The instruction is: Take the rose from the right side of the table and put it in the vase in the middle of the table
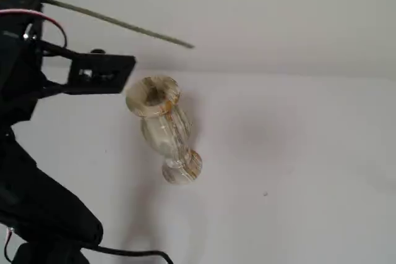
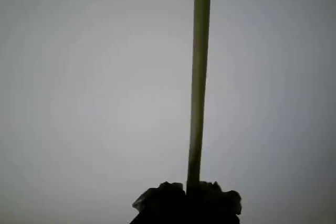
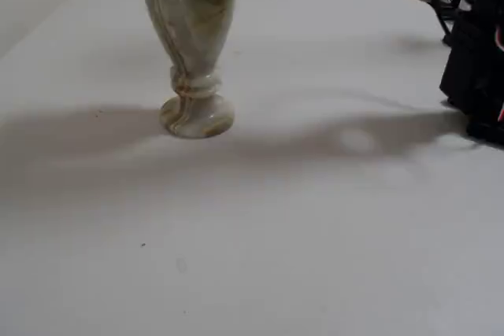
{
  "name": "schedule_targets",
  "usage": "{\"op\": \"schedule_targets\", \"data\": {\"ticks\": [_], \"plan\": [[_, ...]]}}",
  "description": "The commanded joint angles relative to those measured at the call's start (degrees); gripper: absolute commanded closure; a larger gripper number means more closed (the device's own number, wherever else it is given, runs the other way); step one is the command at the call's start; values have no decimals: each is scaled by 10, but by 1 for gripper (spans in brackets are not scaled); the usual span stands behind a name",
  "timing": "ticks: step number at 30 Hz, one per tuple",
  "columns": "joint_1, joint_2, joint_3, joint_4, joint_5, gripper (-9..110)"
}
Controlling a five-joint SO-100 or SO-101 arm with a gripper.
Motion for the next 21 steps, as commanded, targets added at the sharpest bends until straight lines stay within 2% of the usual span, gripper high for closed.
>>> {"op": "schedule_targets", "data": {"ticks": [1, 3, 21], "plan": [[-18, -10, -12, -9, 61, 102], [-17, -18, -12, -8, 84, 102], [-72, -69, -12, 54, 89, 102]]}}
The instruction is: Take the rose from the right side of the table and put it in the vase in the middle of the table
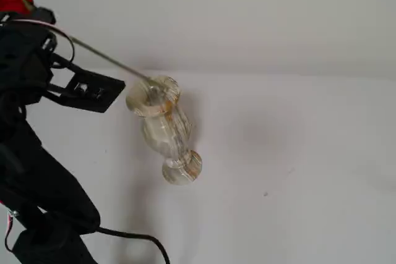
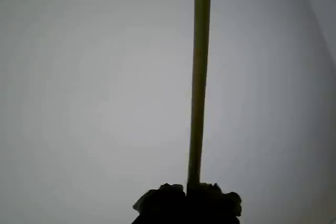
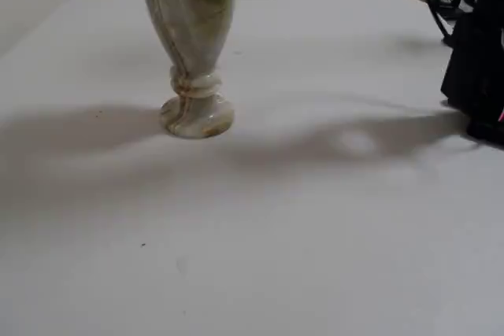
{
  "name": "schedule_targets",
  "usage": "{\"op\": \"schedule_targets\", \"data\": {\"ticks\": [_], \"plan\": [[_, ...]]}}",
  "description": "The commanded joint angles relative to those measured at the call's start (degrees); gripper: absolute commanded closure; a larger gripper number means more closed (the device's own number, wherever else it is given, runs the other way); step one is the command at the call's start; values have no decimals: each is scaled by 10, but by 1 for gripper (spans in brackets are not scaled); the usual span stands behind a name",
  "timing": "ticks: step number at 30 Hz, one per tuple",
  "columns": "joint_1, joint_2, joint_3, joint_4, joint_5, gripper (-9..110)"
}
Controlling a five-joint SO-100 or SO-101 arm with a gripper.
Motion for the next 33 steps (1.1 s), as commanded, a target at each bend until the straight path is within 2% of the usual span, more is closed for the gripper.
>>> {"op": "schedule_targets", "data": {"ticks": [1, 17, 21, 33], "plan": [[-29, 0, -12, 4, 3, 102], [-37, -33, -15, 65, 5, 102], [-16, -74, -63, 84, 11, 101], [69, -128, -64, 98, 33, 99]]}}
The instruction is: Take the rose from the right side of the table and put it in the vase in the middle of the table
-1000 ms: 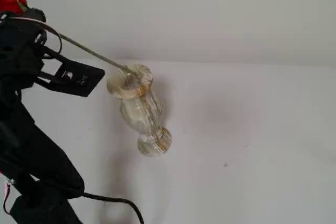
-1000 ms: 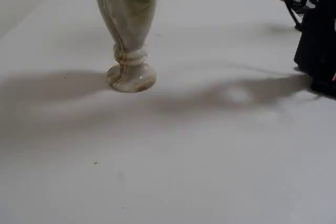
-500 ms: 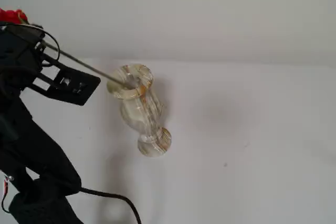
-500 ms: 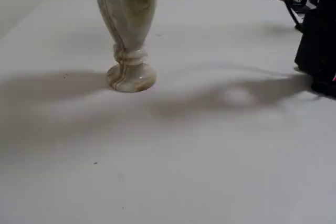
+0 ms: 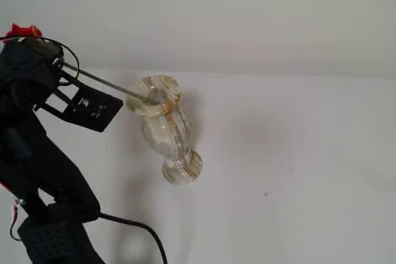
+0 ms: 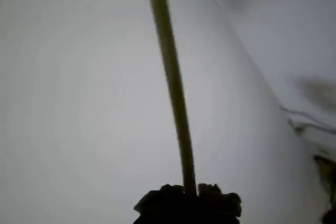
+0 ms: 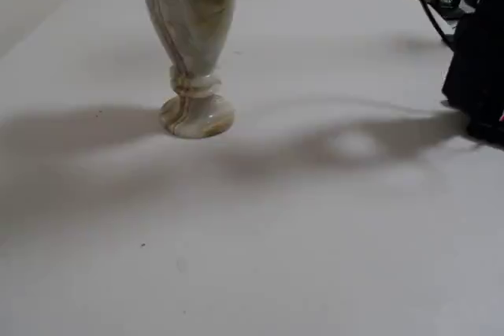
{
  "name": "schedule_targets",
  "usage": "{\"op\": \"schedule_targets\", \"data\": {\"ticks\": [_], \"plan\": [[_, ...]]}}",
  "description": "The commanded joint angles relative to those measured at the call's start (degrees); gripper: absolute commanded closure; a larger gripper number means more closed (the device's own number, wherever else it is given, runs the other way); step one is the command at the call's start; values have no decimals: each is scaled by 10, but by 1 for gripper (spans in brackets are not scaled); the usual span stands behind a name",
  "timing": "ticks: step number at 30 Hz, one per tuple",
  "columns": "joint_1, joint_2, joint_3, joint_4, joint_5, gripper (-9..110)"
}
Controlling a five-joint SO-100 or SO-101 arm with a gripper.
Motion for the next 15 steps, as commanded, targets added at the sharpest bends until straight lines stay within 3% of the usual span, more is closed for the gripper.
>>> {"op": "schedule_targets", "data": {"ticks": [1, 6, 15], "plan": [[59, -9, -5, 7, 17, 98], [102, -16, -5, 7, 45, 91], [165, -18, -5, 10, 49, 88]]}}
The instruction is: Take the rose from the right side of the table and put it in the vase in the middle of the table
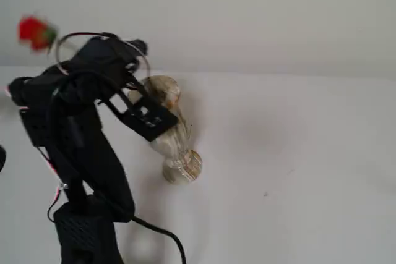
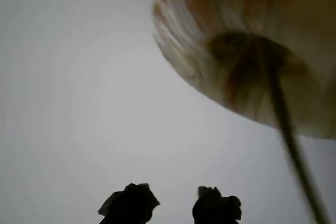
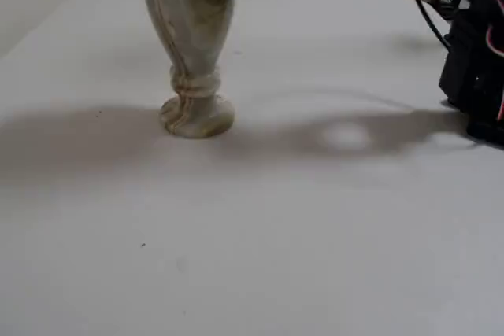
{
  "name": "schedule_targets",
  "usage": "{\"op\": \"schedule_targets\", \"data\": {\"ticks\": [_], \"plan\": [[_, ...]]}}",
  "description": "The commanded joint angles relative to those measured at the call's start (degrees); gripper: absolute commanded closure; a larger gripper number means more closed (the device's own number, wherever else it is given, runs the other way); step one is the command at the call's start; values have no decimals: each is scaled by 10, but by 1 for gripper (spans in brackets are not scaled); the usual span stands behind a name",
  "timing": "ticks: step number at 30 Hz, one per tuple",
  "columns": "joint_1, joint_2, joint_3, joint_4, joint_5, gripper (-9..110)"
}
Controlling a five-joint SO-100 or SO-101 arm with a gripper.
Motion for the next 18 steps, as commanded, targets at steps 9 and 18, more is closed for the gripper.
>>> {"op": "schedule_targets", "data": {"ticks": [9, 18], "plan": [[43, 52, -12, -27, 11, 82], [65, 112, -13, -107, -181, 86]]}}
